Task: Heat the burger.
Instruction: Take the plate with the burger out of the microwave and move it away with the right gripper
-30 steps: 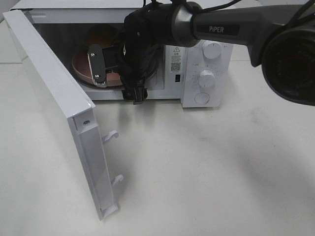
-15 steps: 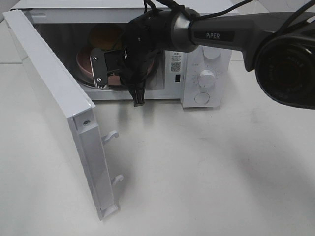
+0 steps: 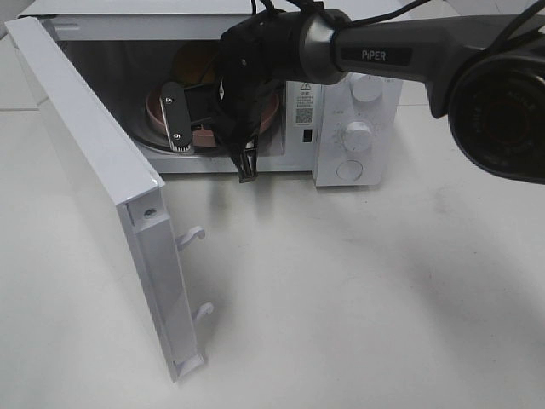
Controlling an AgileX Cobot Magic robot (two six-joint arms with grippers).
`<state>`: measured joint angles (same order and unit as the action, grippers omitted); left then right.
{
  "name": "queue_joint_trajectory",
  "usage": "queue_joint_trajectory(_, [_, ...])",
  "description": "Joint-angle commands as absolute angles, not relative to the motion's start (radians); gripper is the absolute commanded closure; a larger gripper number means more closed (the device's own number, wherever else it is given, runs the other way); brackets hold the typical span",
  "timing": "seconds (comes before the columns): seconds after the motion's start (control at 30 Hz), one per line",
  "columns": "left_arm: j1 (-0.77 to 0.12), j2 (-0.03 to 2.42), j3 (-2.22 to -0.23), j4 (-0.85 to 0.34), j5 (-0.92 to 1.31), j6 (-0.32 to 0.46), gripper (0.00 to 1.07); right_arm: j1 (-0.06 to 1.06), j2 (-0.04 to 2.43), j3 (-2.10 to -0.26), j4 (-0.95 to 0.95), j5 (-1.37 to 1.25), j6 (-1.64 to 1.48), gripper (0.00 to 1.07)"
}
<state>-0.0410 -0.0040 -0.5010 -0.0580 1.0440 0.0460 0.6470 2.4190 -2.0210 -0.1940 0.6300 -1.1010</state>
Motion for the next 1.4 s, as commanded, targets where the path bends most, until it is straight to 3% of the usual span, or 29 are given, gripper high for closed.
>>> queue_joint_trajectory(0.03, [-0.039, -0.025, -0.497, -0.056, 1.038, 0.038, 0.03, 0.649, 2.387, -2.001, -0.181, 0.632, -1.128, 1.07])
queue_joint_trajectory(0.8, [-0.039, -0.025, -0.497, -0.056, 1.038, 0.038, 0.03, 0.652, 2.102, -1.559, -0.091, 0.33, -1.404, 1.07])
queue_joint_trajectory(1.4, [-0.039, -0.025, -0.497, -0.056, 1.038, 0.038, 0.03, 0.652, 1.888, -1.234, -0.064, 0.239, -1.538, 1.07])
